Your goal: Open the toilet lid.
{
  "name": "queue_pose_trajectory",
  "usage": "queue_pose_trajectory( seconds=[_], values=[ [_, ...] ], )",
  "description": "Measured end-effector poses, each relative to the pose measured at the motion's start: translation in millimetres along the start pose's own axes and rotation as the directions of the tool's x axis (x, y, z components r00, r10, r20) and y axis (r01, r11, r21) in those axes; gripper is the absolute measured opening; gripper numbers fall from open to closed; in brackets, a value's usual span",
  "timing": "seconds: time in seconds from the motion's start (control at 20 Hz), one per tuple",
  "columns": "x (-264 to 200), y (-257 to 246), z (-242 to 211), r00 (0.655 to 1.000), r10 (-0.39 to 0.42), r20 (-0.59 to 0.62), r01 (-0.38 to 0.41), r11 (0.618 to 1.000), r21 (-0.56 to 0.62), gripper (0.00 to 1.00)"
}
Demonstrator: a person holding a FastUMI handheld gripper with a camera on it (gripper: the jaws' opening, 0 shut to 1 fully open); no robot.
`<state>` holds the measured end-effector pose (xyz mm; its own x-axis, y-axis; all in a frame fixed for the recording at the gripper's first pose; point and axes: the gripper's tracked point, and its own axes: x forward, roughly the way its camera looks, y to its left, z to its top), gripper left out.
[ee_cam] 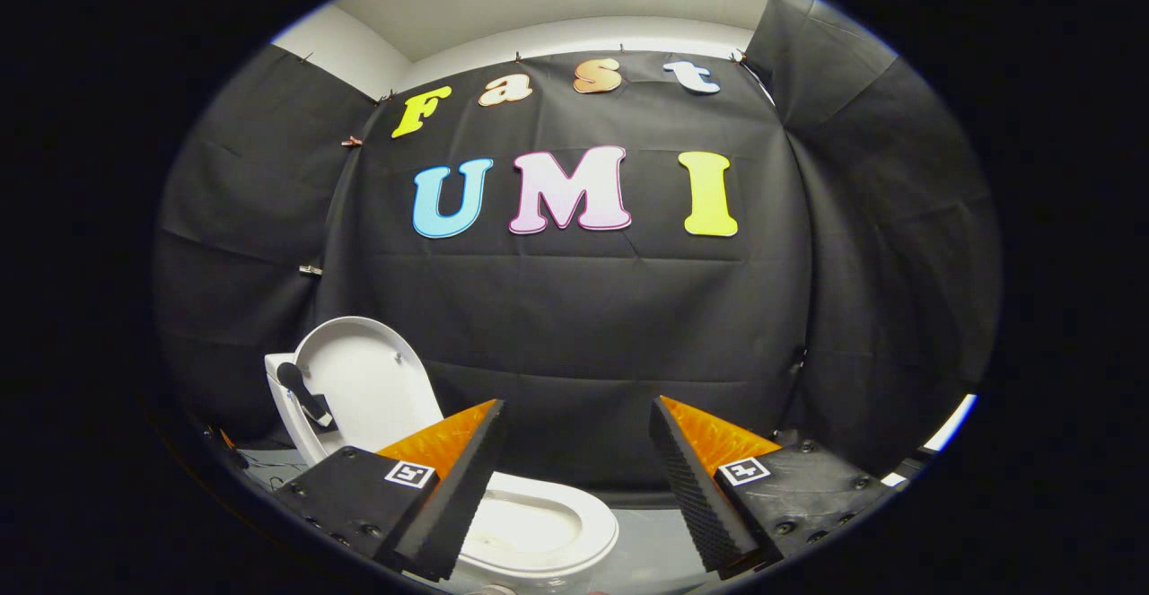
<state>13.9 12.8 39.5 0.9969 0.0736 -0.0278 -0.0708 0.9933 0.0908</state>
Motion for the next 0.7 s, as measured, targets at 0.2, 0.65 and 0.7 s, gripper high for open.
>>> queue_pose_trajectory(
  seconds=[0.2,0.65,0.7],
  values=[
    [0.1,0.0,0.0,1.000,0.001,0.002,-0.001,1.000,0.000,0.99],
    [-0.6,5.0,1.2,1.000,0.012,0.006,-0.012,1.000,-0.003,0.99],
    [-0.4,5.3,1.6,1.000,0.013,0.008,-0.013,1.000,-0.004,0.99]
  ],
)
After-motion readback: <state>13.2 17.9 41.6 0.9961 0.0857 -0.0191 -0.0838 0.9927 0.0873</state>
